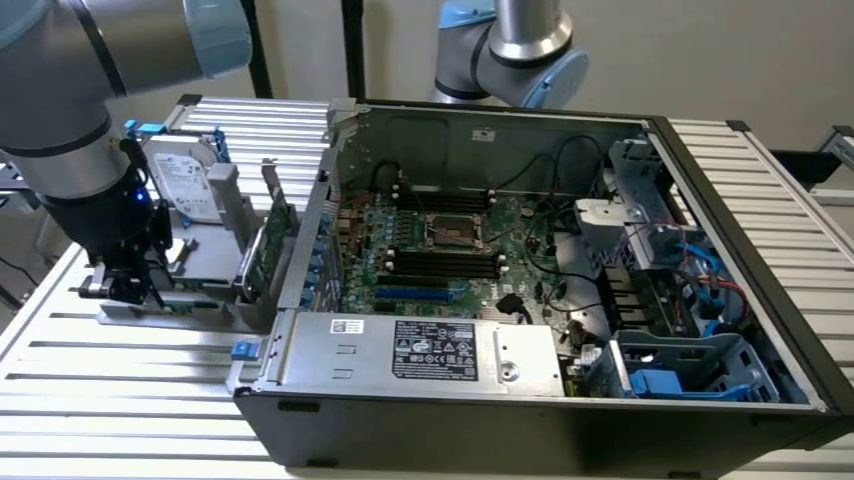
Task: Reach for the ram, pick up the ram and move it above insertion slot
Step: 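Pick up the ram and move it above insertion slot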
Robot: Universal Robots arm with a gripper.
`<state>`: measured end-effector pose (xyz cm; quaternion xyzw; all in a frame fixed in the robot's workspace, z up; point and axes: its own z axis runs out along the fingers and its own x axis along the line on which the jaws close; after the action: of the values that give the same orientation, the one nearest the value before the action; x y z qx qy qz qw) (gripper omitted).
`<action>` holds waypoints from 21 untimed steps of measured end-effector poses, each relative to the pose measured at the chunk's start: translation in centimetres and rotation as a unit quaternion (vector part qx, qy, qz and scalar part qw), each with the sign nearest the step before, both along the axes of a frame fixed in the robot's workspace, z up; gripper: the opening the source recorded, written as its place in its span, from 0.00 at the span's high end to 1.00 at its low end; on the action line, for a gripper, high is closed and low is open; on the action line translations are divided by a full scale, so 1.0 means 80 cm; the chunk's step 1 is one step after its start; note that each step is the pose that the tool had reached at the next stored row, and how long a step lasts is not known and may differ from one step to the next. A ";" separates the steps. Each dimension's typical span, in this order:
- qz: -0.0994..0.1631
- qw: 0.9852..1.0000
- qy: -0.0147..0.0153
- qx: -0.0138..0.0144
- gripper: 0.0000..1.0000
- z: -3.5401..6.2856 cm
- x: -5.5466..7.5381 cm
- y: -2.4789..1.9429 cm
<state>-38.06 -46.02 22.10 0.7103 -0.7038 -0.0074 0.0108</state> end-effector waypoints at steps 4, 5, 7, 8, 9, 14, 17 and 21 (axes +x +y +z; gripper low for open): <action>0.007 1.000 -0.005 0.000 0.64 -0.009 0.000 0.0004; 0.008 1.000 -0.006 0.000 0.64 -0.011 0.000 0.0007; 0.009 1.000 -0.006 0.000 0.64 -0.015 0.000 0.0015; 0.009 1.000 -0.006 0.000 0.64 -0.016 0.000 0.0019; 0.009 1.000 -0.006 0.000 0.64 -0.017 0.000 0.0024; 0.009 1.000 -0.006 0.001 0.64 -0.023 0.000 0.0040; 0.009 1.000 -0.005 0.002 0.64 -0.026 0.000 0.0046; 0.009 1.000 -0.003 0.002 0.65 -0.027 0.000 0.0050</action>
<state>-38.10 -45.62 19.90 0.7166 -0.6975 -0.0065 0.0068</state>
